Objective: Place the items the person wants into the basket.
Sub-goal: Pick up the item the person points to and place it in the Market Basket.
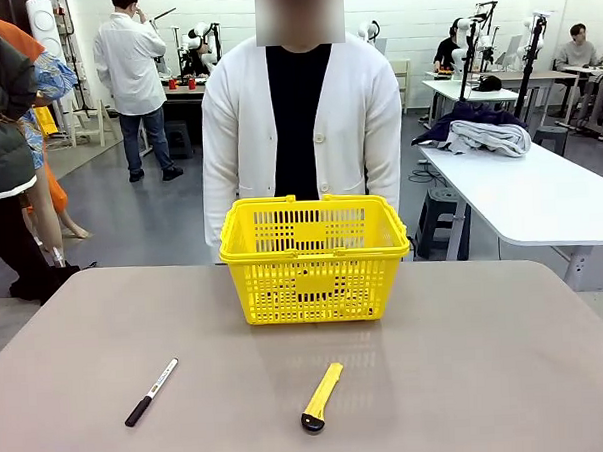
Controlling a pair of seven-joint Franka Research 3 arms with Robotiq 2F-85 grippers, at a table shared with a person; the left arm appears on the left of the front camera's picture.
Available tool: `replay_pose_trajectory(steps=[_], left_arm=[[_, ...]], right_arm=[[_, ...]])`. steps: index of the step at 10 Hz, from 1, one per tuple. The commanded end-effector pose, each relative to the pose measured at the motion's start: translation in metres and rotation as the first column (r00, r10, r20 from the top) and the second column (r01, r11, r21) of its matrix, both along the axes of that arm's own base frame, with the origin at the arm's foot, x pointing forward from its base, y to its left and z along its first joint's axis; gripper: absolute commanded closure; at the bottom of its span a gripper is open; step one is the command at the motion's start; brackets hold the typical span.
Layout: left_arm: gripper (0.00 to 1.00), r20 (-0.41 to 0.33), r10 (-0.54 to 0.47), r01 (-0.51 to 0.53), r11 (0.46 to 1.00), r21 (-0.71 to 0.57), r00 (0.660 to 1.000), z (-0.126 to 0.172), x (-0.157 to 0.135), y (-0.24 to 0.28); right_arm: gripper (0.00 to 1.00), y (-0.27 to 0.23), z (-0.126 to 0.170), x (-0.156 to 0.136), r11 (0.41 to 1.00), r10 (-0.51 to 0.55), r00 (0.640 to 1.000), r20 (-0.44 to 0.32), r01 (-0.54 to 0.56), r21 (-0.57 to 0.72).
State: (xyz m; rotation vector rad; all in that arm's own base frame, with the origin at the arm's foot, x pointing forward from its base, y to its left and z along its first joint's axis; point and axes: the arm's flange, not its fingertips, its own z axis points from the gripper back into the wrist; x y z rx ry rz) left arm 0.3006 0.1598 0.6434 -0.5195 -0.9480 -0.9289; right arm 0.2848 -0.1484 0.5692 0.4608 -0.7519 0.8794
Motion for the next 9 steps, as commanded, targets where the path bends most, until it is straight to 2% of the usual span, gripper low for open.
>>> replay_pose_trajectory(steps=[1,9], left_arm=[[0.0,-0.003,-0.006,0.006,1.0,0.0,1.0,0.0016,0.0001,0.0],[0.0,-0.003,-0.006,0.006,1.0,0.0,1.0,0.0016,0.0001,0.0]], right_arm=[[0.0,-0.0035,0.0005,-0.0019,1.0,0.006,1.0,-0.005,-0.006,0.006],[0.0,-0.0035,0.0005,-0.0019,1.0,0.006,1.0,-0.005,-0.006,0.006]])
